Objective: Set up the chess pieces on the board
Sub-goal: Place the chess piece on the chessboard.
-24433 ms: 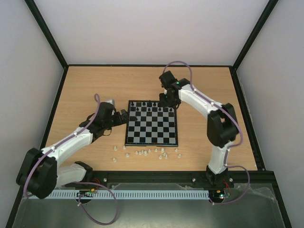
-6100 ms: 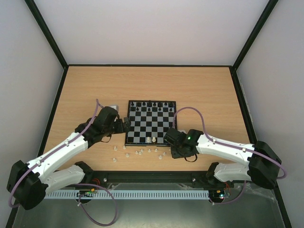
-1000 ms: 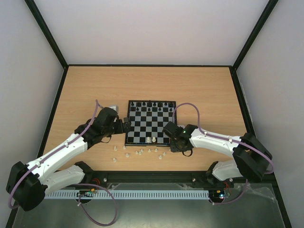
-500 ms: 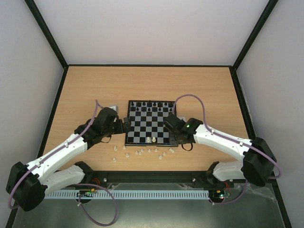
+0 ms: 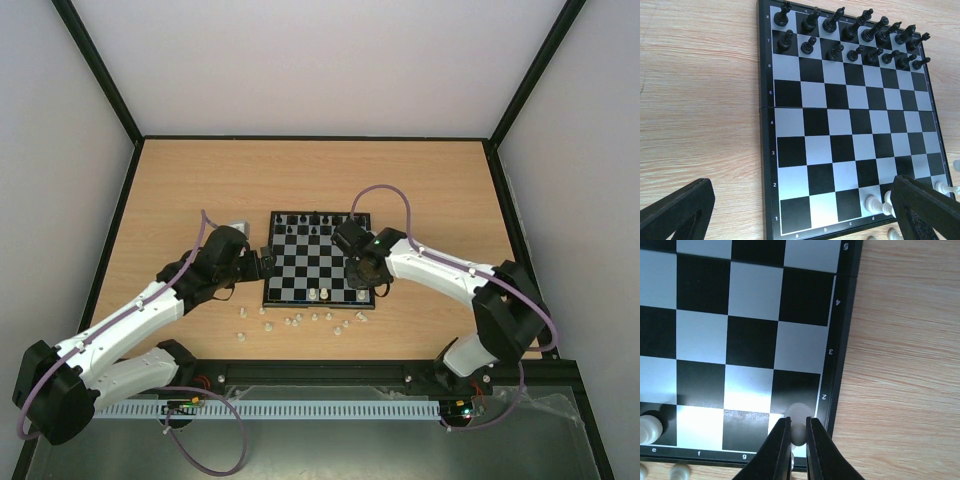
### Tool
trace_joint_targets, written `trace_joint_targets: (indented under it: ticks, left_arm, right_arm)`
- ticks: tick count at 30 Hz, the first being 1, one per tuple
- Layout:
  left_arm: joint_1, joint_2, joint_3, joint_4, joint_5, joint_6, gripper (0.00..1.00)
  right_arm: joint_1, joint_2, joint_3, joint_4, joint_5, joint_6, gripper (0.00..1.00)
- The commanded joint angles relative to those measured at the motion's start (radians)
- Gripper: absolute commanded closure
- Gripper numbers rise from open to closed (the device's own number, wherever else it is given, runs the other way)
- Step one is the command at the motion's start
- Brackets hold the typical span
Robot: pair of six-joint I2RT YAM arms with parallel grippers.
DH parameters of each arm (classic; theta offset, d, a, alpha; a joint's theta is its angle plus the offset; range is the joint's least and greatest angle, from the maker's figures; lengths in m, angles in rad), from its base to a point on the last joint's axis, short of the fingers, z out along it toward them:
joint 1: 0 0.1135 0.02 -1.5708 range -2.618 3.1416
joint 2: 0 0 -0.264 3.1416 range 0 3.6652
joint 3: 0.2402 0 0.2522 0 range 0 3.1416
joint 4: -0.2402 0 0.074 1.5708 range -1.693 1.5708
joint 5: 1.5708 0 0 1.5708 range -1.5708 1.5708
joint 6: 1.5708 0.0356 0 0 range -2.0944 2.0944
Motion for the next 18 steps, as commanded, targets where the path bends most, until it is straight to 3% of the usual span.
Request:
trace_joint_targets:
  ticks: [1, 18]
  left_arm:
    - [-0.004, -0.003, -0.018, 0.006, -0.003, 0.005, 0.01]
    - [-0.004, -0.007, -0.028, 0.011, -0.003, 0.002, 0.00]
  right_arm:
    - [-0.003, 0.039, -0.005, 0.001, -0.025, -0.038, 0.93]
    - [-0.012, 0.103, -0.040, 0.047, -0.043, -0.047, 0.92]
